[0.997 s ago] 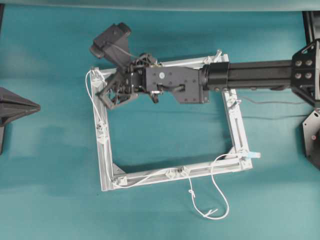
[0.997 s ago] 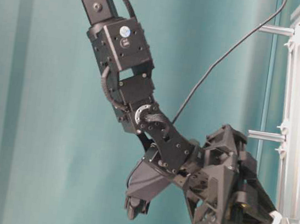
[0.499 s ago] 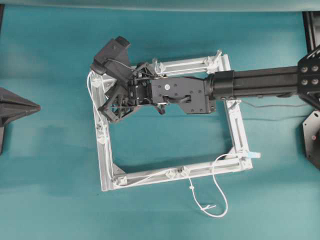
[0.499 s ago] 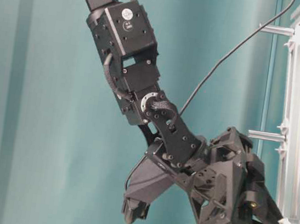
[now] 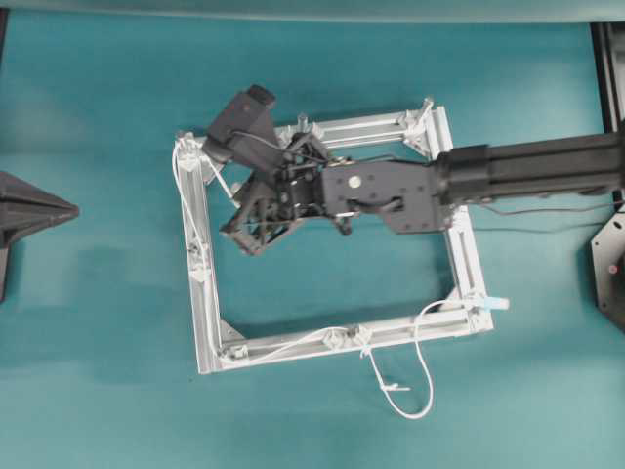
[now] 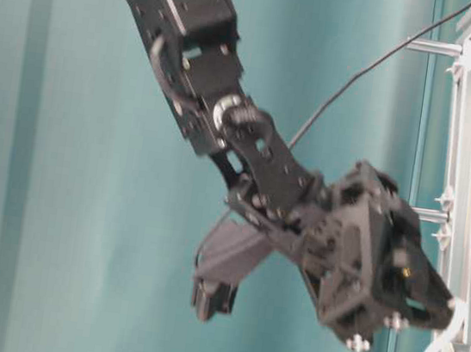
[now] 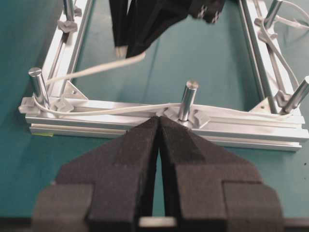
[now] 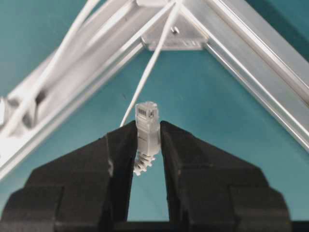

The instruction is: Move the cable alternately left and right between 8 pins so it hooks onto each one.

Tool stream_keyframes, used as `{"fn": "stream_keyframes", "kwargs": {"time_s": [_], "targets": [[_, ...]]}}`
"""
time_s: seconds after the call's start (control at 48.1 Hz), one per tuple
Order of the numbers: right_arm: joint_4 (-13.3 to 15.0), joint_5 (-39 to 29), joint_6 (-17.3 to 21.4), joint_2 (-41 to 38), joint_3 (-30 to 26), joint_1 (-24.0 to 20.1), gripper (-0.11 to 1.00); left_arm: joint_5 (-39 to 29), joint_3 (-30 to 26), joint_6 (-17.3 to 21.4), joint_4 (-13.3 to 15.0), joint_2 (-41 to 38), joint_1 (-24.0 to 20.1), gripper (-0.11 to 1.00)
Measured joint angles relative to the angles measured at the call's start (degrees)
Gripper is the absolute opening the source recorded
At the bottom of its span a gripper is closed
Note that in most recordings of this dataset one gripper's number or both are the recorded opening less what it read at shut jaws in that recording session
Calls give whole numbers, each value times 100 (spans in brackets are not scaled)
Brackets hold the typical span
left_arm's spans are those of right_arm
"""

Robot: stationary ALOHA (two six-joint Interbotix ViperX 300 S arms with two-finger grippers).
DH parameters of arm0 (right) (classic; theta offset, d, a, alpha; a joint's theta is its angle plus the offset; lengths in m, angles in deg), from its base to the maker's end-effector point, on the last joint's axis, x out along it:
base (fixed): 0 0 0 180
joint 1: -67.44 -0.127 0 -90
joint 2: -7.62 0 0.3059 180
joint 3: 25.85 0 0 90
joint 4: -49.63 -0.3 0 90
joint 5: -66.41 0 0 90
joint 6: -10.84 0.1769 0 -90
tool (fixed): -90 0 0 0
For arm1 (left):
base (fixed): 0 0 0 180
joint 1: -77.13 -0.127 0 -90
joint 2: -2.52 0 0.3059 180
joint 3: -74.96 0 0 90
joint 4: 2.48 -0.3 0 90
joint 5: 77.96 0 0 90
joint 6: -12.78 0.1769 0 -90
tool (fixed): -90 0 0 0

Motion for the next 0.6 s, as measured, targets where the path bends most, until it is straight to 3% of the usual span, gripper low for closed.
{"fn": "stream_keyframes", "kwargs": {"time_s": [0.603], "targets": [[-9,-97,0,1160,1723,9,19,-9,0,0,9,0,0,0]]}}
